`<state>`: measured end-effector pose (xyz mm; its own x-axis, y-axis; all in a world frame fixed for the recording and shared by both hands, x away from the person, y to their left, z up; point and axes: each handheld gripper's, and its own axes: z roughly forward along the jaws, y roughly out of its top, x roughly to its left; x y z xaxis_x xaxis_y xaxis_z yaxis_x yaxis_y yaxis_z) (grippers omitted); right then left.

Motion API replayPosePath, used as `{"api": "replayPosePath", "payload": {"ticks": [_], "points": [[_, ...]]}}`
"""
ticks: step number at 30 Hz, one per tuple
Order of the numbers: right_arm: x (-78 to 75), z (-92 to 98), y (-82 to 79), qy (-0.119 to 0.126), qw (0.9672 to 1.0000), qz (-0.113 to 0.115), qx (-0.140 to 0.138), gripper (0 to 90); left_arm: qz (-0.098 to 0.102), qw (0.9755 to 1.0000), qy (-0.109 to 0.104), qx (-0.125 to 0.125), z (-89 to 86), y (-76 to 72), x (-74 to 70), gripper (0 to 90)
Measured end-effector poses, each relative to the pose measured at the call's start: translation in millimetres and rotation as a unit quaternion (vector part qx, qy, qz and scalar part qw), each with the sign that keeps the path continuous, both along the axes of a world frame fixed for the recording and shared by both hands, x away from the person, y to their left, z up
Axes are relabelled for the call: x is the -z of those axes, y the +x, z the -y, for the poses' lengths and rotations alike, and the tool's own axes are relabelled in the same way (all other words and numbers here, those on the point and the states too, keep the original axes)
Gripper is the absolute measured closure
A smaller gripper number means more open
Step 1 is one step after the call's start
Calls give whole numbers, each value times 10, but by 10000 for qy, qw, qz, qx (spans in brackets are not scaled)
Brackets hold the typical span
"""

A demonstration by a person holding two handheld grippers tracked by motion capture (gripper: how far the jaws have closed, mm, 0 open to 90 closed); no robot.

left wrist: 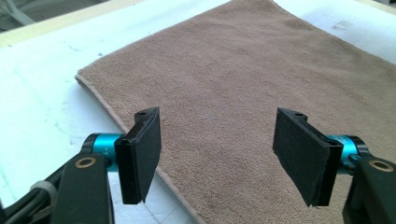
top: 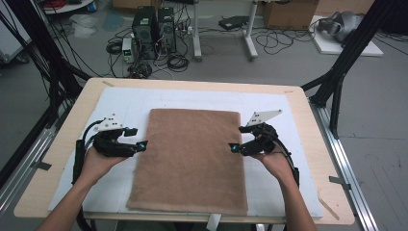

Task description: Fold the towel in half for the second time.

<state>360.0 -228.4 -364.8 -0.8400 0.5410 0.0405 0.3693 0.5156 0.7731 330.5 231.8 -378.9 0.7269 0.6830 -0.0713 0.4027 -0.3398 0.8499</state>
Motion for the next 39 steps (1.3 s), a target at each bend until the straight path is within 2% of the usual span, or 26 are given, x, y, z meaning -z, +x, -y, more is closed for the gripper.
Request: {"api": "replayPosePath", "payload": {"ticks": [3, 5, 8, 10, 14, 18, 22, 26, 29, 32, 34, 36, 39], "points": [[-70, 6, 33, -34, 10000, 66, 42, 216, 20, 10000, -1, -42, -16, 19, -21, 330], [-111, 9, 35, 19, 9998, 203, 73, 219, -4, 10000, 38, -54, -7, 40, -52, 330], [-166, 14, 67, -6, 9997, 193, 150, 218, 75, 9999, 107, -15, 38, 70, -142, 328], [-224, 7, 101, -46, 9997, 205, 159, 219, 134, 9999, 41, -33, 50, 98, -197, 328], [-319, -6, 200, -171, 9994, 243, 194, 219, 74, 9999, -9, -147, 29, 230, -243, 329], [-325, 9, 326, -180, 9991, 193, 334, 219, 46, 9995, -61, -316, 8, 368, -210, 330], [-220, 26, 455, -261, 9985, 93, 471, 219, -96, 9987, -103, -485, -12, 504, -99, 334], [-60, 68, 582, -259, 9974, 47, 672, 219, -110, 9974, -137, -700, -46, 663, 27, 345], [85, 96, 682, -309, 9960, -51, 841, 222, -193, 9965, -62, -814, -35, 783, 122, 358], [233, 102, 787, -382, 9949, -146, 926, 227, -263, 9963, -3, -814, 15, 909, 197, 360], [320, 88, 847, -446, 9937, -228, 1003, 231, -271, 9962, -18, -832, 47, 983, 246, 363], [414, 71, 906, -480, 9925, -283, 1087, 236, -241, 9954, 80, -924, 81, 1049, 310, 366], [530, 41, 963, -535, 9909, -337, 1189, 253, -390, 9939, 89, -1032, 77, 1121, 429, 378]]}}
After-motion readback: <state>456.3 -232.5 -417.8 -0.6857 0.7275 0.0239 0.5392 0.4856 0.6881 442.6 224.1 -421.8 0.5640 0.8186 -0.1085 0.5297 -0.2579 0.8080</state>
